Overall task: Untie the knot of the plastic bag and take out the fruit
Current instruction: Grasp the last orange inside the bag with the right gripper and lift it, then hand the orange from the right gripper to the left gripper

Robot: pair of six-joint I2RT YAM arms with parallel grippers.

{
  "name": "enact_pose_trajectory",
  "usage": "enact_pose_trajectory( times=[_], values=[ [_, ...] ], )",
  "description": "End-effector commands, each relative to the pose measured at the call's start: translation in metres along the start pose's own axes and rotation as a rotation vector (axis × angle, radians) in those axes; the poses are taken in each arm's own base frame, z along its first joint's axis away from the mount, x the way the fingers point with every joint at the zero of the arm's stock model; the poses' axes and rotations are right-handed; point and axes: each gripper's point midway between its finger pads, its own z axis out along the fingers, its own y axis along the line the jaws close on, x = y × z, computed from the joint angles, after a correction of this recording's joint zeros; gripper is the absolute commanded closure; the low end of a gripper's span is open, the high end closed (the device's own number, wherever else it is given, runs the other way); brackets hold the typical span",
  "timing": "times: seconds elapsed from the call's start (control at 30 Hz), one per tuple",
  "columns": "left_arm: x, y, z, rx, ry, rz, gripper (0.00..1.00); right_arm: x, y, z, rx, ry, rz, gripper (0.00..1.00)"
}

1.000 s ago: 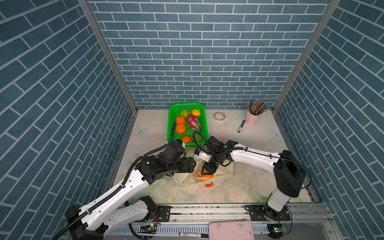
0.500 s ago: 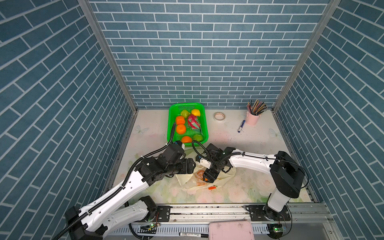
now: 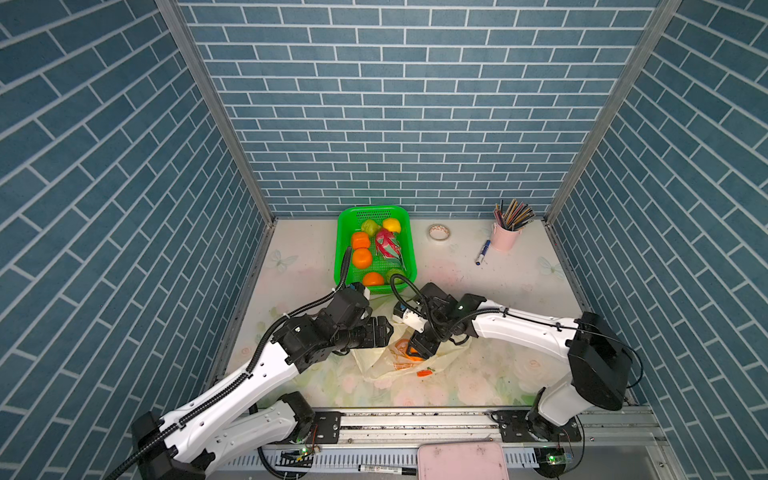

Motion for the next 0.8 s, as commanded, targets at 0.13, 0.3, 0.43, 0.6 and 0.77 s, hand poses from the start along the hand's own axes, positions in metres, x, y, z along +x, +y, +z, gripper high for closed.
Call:
enact_pose_trajectory(
  times=[0.13,0.3,0.43,0.6,0.77],
  values=[
    [-0.005,0.007,0.008,-0.045,-0.011,-0.023,0.14,-0.013,0.020,-0.028,-0.067,-0.081,-0.055,0.51],
    [-0.012,0.009,0.008,-0.077,-0.025,-0.021,0.14,-0.016,0.030,-0.049,-0.103,-0.144,-0.064,0.52],
    [-0.018,0.003,0.004,-0.065,-0.040,-0.012,0.14,-0.021,0.024,-0.071,-0.076,-0.204,-0.011,0.54],
    [-0.039,-0.014,-0.012,-0.010,-0.128,0.030,0.12,-0.036,0.009,-0.110,-0.085,-0.329,0.085,0.56],
    [-0.073,-0.050,-0.035,0.111,-0.274,0.135,0.12,-0.060,-0.016,-0.157,-0.141,-0.495,0.226,0.57]
  ],
)
